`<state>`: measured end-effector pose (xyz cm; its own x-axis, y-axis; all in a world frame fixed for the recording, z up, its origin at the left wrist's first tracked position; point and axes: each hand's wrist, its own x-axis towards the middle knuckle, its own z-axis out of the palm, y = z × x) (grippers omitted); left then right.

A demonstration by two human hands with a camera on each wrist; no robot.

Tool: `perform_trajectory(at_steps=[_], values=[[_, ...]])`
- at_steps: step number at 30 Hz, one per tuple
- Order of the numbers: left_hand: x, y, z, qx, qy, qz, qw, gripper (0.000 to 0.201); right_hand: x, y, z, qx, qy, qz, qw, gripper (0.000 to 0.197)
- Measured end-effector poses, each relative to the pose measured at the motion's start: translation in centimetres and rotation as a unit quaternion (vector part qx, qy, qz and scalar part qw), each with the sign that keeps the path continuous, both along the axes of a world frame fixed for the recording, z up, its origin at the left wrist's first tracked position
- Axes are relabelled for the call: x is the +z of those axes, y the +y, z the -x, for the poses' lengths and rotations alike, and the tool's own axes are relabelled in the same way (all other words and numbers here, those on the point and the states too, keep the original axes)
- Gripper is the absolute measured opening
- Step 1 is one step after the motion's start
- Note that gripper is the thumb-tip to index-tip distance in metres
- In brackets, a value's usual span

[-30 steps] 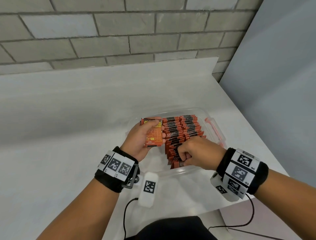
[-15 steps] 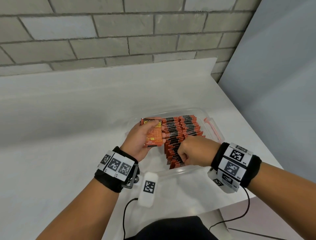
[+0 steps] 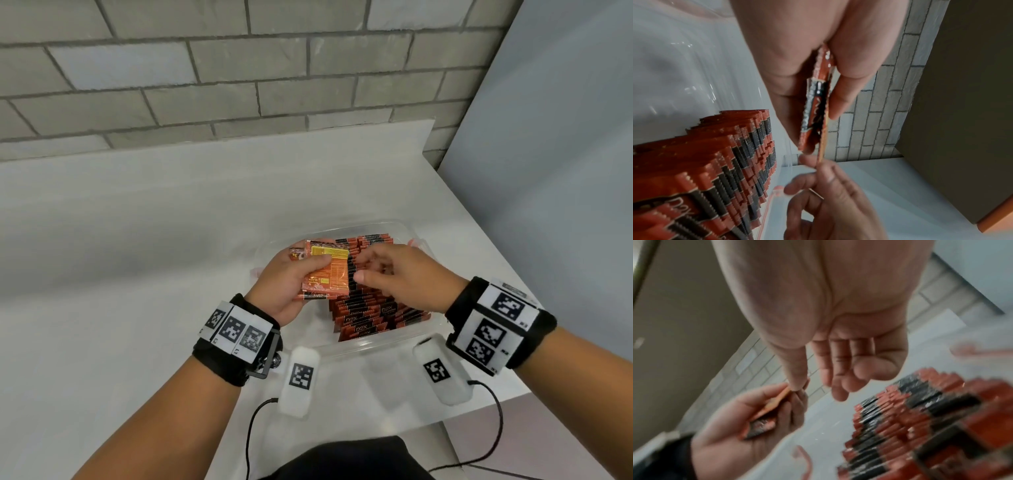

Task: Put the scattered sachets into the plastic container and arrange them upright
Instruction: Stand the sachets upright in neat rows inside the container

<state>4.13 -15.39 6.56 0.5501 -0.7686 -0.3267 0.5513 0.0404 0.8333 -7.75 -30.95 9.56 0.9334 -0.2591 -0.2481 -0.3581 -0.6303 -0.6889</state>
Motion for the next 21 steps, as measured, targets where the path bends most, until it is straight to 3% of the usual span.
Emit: perform_trajectory(at_steps=[2,5,8,10,13,16,21], values=[[0.2,-0.2,0.2,-0.011,-0.009,0.016,1.000,0.029,0.4,0.6,-0.2,-0.035,0.000,-0.083,0.996,0.034],[0.2,-0.4,0.4,-0.018,-0.022,0.026,0.999,0.029,0.5,0.9,-0.5,-0.051,-0.034,-0.135,0.989,0.041],[0.1,-0.4,0.5,-0.023,-0.033,0.020,0.999,0.038,0.7,1.0,-0.8,-0.062,-0.064,-0.169,0.982,0.029],[0.1,-0.4,0.7,-0.029,-0.039,0.023,0.999,0.038,0.9,1.0,-0.8,-0.069,-0.088,-0.144,0.983,0.016],[0.3,-0.3,0.8,-0.001,-0.023,0.035,0.999,0.037,0.8,0.8,-0.8,-0.114,-0.208,-0.033,0.971,0.016],[0.4,-0.3,0.8,0.019,0.018,0.052,0.998,0.037,0.4,1.1,-0.4,-0.062,-0.293,0.092,0.950,0.015],[0.3,-0.4,0.8,0.039,0.016,0.053,0.998,0.038,-0.6,1.8,0.3,0.041,-0.232,0.112,0.965,0.012]])
